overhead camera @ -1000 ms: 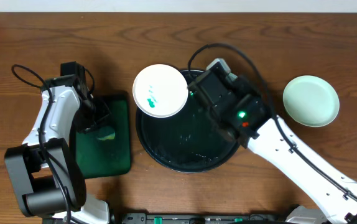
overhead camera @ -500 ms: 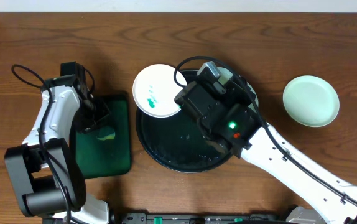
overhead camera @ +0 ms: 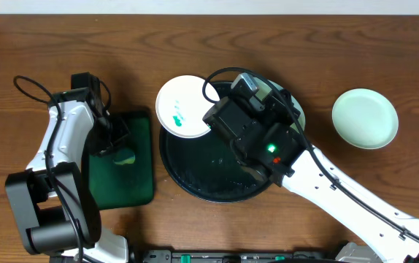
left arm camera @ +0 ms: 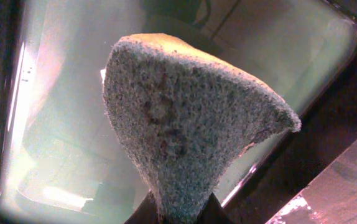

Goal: Clean dirty plates on tray and stack at the side
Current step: 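Carry the plate right and lower it onto the pale-green plate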

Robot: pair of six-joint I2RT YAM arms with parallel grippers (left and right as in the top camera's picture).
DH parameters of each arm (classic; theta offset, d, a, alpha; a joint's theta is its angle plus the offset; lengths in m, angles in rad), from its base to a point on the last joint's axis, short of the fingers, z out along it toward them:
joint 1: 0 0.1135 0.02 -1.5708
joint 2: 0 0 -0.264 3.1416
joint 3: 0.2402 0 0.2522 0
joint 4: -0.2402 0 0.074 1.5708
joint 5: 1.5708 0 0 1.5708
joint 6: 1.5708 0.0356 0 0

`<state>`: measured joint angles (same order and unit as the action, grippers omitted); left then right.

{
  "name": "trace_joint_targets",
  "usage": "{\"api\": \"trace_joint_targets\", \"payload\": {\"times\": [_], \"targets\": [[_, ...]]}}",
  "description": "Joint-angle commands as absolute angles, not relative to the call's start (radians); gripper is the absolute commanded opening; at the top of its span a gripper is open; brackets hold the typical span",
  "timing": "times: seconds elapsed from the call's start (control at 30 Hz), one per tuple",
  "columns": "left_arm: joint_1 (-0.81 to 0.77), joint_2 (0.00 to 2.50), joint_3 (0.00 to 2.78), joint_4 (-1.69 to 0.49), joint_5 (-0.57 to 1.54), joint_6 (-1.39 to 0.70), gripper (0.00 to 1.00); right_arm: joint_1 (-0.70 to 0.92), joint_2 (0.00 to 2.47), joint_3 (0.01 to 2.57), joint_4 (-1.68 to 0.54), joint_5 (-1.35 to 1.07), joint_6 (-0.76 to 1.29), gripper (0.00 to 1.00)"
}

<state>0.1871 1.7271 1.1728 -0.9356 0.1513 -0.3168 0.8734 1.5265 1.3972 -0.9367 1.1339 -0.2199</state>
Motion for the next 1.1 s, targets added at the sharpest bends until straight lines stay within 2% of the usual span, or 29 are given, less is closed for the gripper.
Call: {"api": "trace_joint_targets", "payload": {"times": [0.0, 0.1, 0.2, 0.37, 0.57, 0.8, 1.07], "targets": [[0.189, 1.728, 1.166, -0.941, 0.15, -0.307, 0.07, 0.879, 1.511, 1.421, -0.931, 1.173, -0.225, 0.01], [0.189, 1.727, 1.166, -0.941, 0.15, -0.307, 0.07, 0.879, 1.511, 1.421, -0.931, 1.14, -0.213, 0.01], [0.189, 1.727, 1.166, -0.941, 0.15, -0.307, 0.07, 0.87, 1.511, 1.421, -0.935, 0.989, -0.131, 0.01], [0.189, 1.727, 1.166, -0.941, 0.15, -0.307, 0.07, 0.826, 1.511, 1.421, -0.933, 0.578, 0.175, 0.01], [0.189, 1.727, 1.166, -0.942, 0.15, -0.307, 0.07, 0.742, 1.511, 1.419, -0.982, 0.421, 0.585, 0.01], [0.189, 1.728, 1.166, -0.941, 0.15, -0.307, 0.08, 0.448, 1.513, 1.397, -1.016, 0.167, 0.641, 0.01], [0.189, 1.727, 1.166, -0.941, 0.15, -0.307, 0.07, 0.047, 1.519, 1.391, -1.104, 0.121, 0.631, 0.01]]}}
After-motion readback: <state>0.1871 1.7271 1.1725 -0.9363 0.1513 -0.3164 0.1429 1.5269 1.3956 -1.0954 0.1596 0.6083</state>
